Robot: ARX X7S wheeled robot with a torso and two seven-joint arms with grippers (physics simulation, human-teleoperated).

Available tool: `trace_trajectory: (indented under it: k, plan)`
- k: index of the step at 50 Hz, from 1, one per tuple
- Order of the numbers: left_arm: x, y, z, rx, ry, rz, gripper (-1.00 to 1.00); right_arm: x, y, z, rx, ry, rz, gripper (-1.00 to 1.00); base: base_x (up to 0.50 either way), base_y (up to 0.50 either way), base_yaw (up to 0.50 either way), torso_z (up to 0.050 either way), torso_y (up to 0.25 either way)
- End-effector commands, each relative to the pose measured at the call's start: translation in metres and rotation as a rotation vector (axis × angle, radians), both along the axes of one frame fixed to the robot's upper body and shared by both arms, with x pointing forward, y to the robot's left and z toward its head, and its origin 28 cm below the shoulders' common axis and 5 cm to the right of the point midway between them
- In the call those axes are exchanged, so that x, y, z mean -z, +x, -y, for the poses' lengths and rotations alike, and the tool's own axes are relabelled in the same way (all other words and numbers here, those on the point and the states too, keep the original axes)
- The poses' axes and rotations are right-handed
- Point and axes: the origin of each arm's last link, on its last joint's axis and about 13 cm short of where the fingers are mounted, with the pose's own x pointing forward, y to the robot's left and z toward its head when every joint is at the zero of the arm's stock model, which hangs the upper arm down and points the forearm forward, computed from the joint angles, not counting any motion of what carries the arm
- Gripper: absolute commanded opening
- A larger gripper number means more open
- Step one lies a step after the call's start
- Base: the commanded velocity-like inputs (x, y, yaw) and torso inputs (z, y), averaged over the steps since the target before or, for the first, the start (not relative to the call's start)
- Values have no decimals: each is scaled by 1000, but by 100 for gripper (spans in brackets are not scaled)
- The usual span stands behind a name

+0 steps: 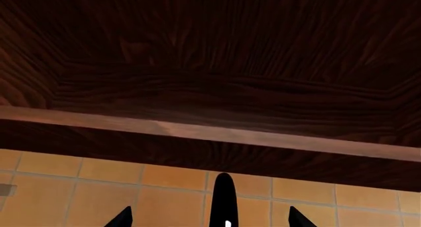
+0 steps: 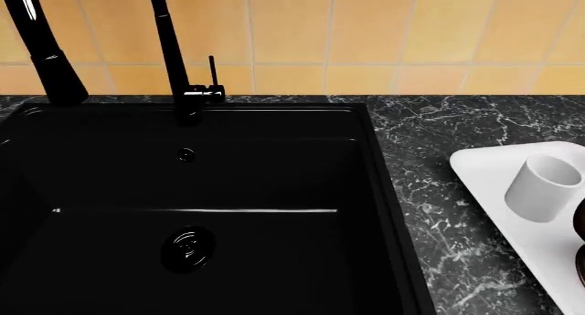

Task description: Pick the kettle from the counter and place it on the tray. Then pick the mug from the cabinet and place it on the tray. Then close the cabinet doors.

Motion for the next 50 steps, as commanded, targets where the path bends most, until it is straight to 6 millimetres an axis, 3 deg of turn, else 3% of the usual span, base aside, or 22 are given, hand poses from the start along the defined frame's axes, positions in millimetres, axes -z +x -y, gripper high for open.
trace_trajectory:
  k: [1,11,29,50]
  plan:
    - [-2,-1,0,-1,0,3,100,-20,-10,10,-21,-28,65,100,0,0,0,0,0]
    - [-4,-2,-1,-3,-7,7,100,-26,-13,20,-9,-14,72,100,0,0,0,0,0]
    - [-4,0,1,-8,-1,3,100,-7,-22,46,39,84,70,100,0,0,0,0,0]
    - [-3,0,1,-12,-1,2,100,-41,-42,63,156,84,103,100,0,0,0,0,0]
